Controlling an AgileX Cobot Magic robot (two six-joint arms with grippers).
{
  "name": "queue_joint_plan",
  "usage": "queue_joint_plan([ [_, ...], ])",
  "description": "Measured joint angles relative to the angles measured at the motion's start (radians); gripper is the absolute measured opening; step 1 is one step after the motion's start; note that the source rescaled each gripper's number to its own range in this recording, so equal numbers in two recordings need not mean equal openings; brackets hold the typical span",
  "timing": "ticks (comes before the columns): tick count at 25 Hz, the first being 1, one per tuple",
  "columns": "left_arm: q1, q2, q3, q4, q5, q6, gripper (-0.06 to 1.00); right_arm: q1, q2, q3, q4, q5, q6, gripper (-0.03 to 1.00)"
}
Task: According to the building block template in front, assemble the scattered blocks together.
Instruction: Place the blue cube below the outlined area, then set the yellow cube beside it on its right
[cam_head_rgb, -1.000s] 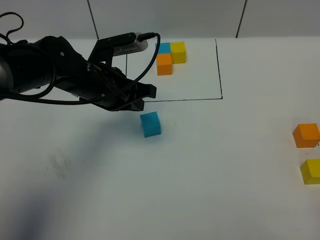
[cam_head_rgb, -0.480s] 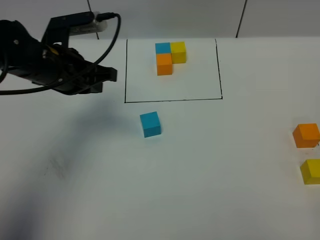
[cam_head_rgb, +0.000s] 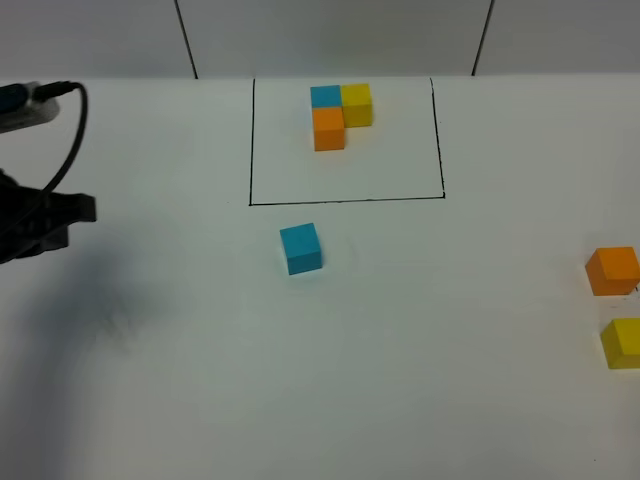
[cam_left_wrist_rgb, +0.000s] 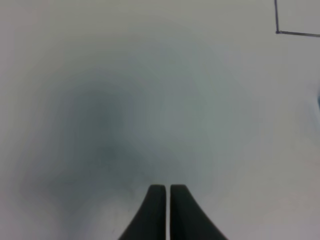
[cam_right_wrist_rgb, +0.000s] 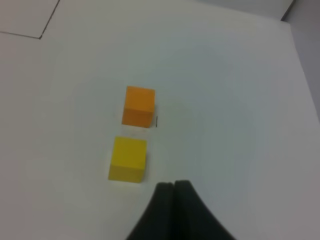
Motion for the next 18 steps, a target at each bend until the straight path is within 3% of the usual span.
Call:
queue_joint_plan([
  [7, 0.163, -0.327, 0.191, 0.045, 0.133, 0.001, 0.00, 0.000, 0.000, 0.000, 0.000, 0.000, 0.000, 0.00],
  [14, 0.279, -0.631, 0.226, 0.084, 0.389, 0.001, 0.00, 0.000, 0.000, 0.000, 0.000, 0.000, 0.000, 0.00],
  [18, 0.334, -0.768, 0.234, 0.109, 0.475, 0.001, 0.00, 0.000, 0.000, 0.000, 0.000, 0.000, 0.000, 0.00],
])
